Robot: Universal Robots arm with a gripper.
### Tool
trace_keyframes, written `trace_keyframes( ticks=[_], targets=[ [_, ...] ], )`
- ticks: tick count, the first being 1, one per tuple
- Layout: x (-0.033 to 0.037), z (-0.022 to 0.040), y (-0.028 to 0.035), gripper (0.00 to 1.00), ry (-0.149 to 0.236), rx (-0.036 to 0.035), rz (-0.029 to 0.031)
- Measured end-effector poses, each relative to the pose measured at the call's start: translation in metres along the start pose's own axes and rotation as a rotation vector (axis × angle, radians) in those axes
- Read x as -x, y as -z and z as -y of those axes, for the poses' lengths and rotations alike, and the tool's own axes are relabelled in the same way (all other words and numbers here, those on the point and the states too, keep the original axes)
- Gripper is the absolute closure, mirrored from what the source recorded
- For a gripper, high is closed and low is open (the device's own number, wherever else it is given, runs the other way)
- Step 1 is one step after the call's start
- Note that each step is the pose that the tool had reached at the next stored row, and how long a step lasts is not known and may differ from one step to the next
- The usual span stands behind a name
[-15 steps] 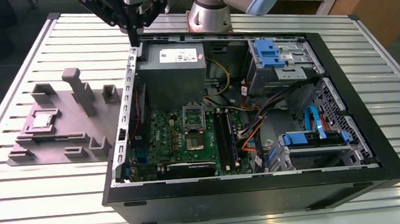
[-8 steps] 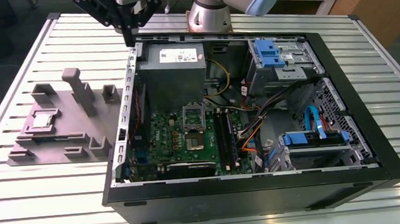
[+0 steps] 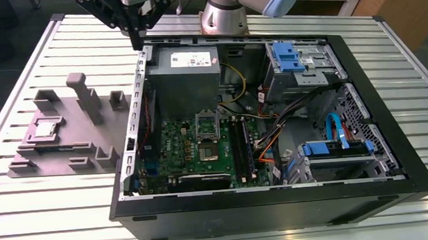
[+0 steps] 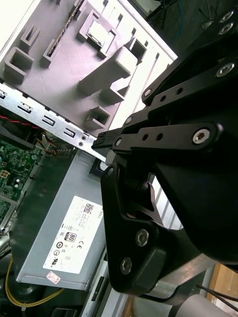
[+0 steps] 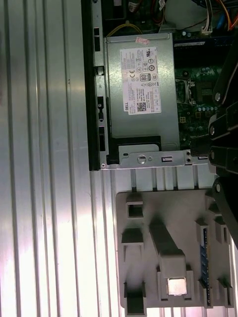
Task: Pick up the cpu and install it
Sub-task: 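Reach for the cpu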
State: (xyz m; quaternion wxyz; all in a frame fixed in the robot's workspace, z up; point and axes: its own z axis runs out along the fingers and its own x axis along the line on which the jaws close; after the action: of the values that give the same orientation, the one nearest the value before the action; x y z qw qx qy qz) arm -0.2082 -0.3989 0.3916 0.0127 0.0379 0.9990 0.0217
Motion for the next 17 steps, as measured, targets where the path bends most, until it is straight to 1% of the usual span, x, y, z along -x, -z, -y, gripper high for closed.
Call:
trace_keyframes(
  ticks=[7,8,17],
  targets=[
    [-0.0011,0.0001,0.0,0.89,0.0,0.0001,0.0001],
    [-0.0142,0.0011,0.0003,0.89,0.0,0.0,0.0001],
    [-0.0213,0.0016,0.0006,0.89,0.0,-0.0001,0.0]
  ],
)
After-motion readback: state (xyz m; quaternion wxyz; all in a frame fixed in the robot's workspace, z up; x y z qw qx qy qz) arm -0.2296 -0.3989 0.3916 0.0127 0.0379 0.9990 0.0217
